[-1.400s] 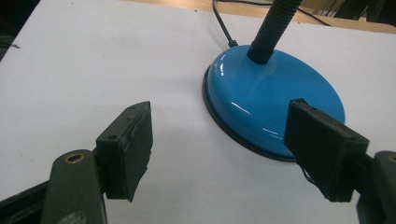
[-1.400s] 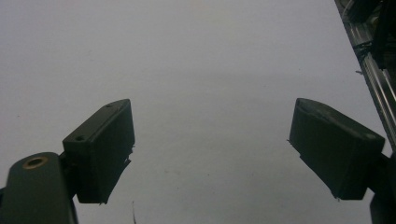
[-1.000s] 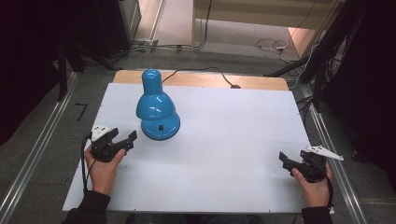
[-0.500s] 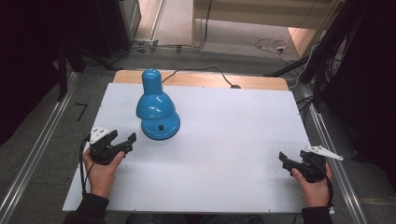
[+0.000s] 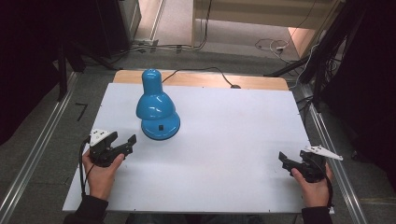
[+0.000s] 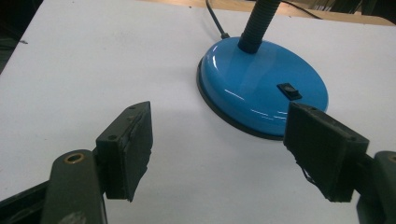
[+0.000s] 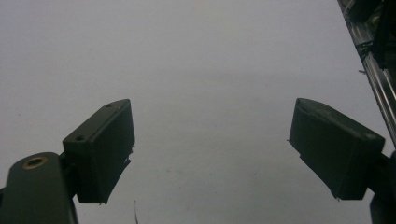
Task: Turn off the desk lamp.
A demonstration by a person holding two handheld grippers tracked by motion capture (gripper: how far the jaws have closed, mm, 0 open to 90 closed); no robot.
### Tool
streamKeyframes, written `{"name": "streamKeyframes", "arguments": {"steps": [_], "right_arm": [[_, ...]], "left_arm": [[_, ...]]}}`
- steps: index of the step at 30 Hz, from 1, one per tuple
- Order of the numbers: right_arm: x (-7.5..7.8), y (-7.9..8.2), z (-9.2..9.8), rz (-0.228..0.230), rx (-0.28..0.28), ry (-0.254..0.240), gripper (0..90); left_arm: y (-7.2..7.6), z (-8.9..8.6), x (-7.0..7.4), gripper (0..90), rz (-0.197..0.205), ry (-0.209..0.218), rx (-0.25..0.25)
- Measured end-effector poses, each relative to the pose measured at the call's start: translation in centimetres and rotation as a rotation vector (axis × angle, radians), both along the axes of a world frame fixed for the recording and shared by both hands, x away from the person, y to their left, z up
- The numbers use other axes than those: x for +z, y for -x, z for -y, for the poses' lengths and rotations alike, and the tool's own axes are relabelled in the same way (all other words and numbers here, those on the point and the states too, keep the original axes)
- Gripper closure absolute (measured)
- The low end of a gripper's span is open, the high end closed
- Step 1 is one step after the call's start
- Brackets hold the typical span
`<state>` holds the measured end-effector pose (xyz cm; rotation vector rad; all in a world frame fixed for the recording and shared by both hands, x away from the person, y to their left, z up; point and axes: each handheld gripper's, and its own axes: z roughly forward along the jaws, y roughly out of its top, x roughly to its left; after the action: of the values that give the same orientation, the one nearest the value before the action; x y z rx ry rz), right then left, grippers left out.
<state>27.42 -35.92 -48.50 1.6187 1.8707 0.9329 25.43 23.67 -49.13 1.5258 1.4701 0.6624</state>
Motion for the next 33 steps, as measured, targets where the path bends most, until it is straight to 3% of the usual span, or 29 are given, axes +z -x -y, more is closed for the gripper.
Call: {"name": "streamKeyframes", "arguments": {"steps": [14, 33], "right_arm": [[0.0, 0.0, 0.0, -0.003, -0.002, -0.002, 12.7], [-0.2, 0.1, 0.3, -0.008, -0.010, 0.000, 12.6]], "left_arm": [[0.7, 0.2, 0.1, 25.1, 0.005, 0.001, -0.006], [2.5, -1.0, 0.3, 22.9, -0.006, 0.005, 0.007]]}}
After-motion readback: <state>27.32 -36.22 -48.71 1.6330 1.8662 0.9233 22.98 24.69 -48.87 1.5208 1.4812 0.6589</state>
